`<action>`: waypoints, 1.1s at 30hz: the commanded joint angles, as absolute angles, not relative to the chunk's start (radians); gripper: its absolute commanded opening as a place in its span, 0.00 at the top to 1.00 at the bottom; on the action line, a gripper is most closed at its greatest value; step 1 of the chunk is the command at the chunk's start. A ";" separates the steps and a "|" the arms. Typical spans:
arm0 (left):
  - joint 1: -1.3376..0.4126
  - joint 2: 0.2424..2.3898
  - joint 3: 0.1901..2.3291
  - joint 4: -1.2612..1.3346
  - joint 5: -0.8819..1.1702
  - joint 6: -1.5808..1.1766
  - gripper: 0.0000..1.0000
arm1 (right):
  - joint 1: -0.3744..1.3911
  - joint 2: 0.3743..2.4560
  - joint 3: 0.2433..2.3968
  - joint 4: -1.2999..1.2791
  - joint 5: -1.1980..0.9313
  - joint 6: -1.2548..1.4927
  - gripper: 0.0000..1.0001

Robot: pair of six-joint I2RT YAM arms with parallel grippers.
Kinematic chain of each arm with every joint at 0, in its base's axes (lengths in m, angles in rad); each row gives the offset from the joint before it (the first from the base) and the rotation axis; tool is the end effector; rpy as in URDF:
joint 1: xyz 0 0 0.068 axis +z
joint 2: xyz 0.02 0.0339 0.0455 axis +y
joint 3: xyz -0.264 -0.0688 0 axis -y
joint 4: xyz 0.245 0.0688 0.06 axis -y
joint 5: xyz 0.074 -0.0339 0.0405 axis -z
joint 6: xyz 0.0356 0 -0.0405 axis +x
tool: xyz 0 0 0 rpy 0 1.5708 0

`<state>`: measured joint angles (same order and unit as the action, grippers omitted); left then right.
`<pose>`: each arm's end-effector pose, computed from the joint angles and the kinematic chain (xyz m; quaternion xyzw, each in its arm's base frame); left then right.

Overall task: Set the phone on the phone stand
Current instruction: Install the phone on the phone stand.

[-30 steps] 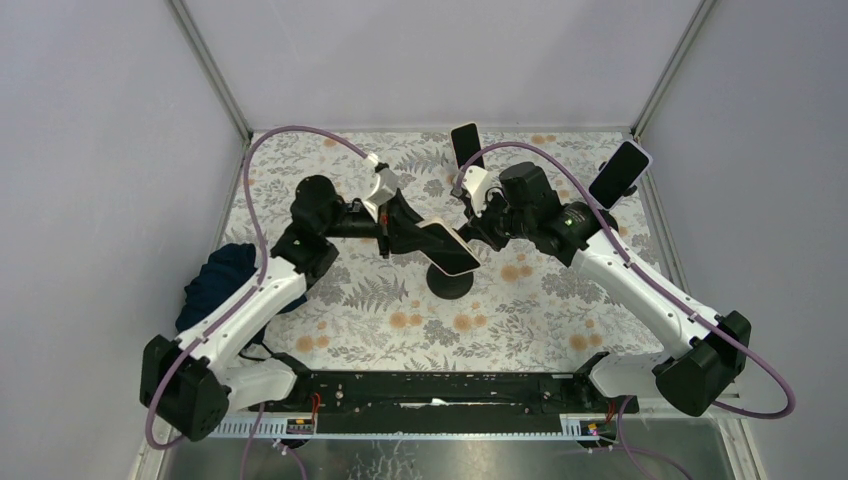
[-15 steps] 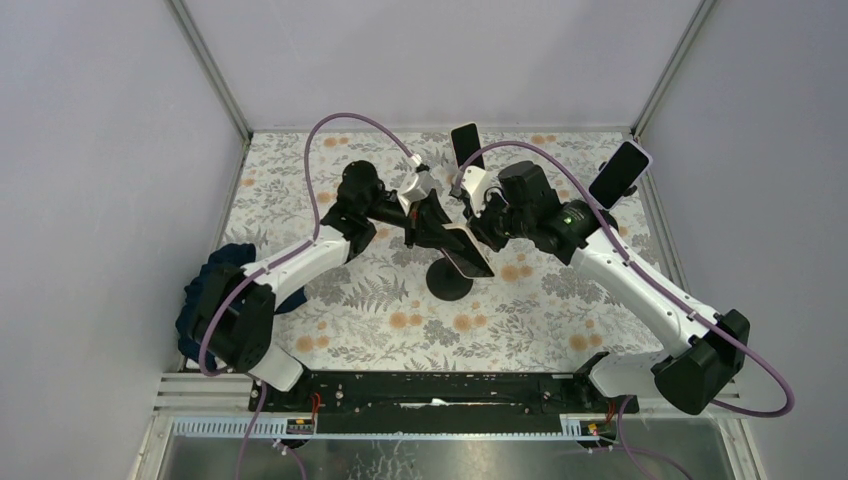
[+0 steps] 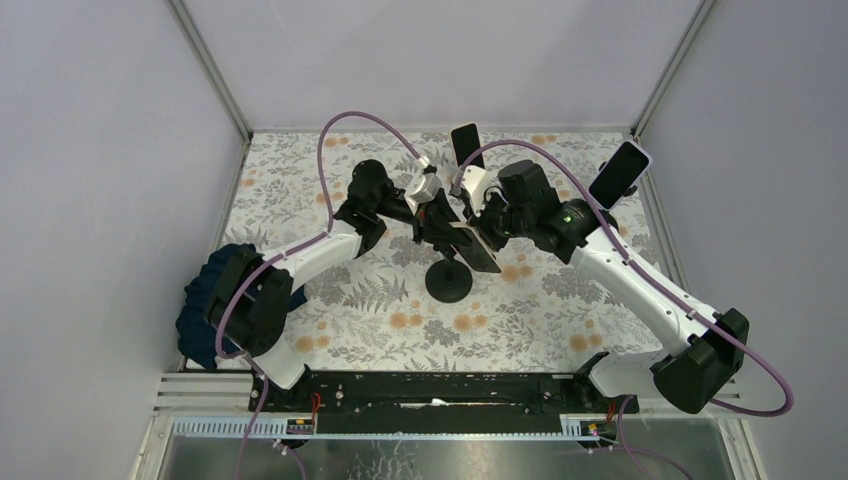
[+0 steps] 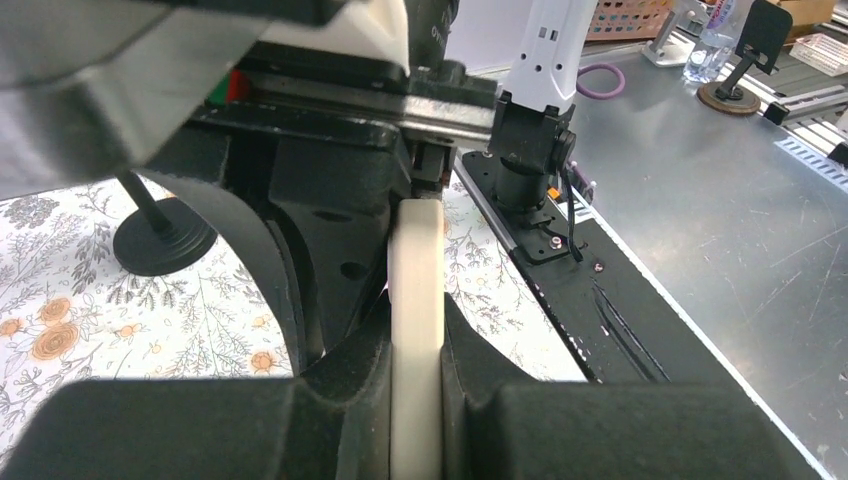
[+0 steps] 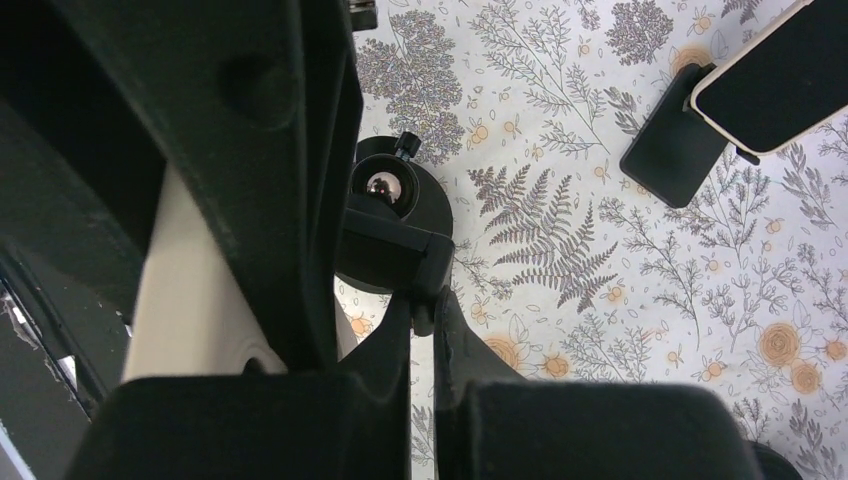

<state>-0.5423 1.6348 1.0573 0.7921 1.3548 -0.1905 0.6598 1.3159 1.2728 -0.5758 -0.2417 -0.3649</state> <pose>0.2858 -0.2128 0.3109 0.5661 0.3958 -0.5845 0.4257 0.2233 0.1840 0.3554 -0.4807 0.7420 0.1728 0.4342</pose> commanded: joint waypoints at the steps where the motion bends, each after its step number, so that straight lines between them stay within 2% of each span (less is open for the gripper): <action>1: -0.506 1.649 1.105 0.834 1.353 -0.156 1.00 | 0.670 1.296 1.311 -0.565 -0.284 -0.351 1.00; 4: -0.482 1.632 1.100 0.710 1.366 -0.095 1.00 | 0.670 1.289 1.306 -0.566 -0.266 -0.359 1.00; 9: -0.457 1.575 1.135 0.280 1.350 0.216 1.00 | 0.670 1.285 1.302 -0.561 -0.228 -0.371 1.00; 11: -0.454 1.561 1.151 0.189 1.344 0.278 1.00 | 0.670 1.288 1.301 -0.563 -0.232 -0.373 1.00; 27: -0.494 1.505 1.220 0.159 1.334 0.259 1.00 | 0.696 1.311 1.305 -0.565 -0.251 -0.381 1.00; 33: -0.493 1.496 1.249 0.045 1.292 0.321 1.00 | 0.702 1.300 1.300 -0.566 -0.222 -0.394 1.00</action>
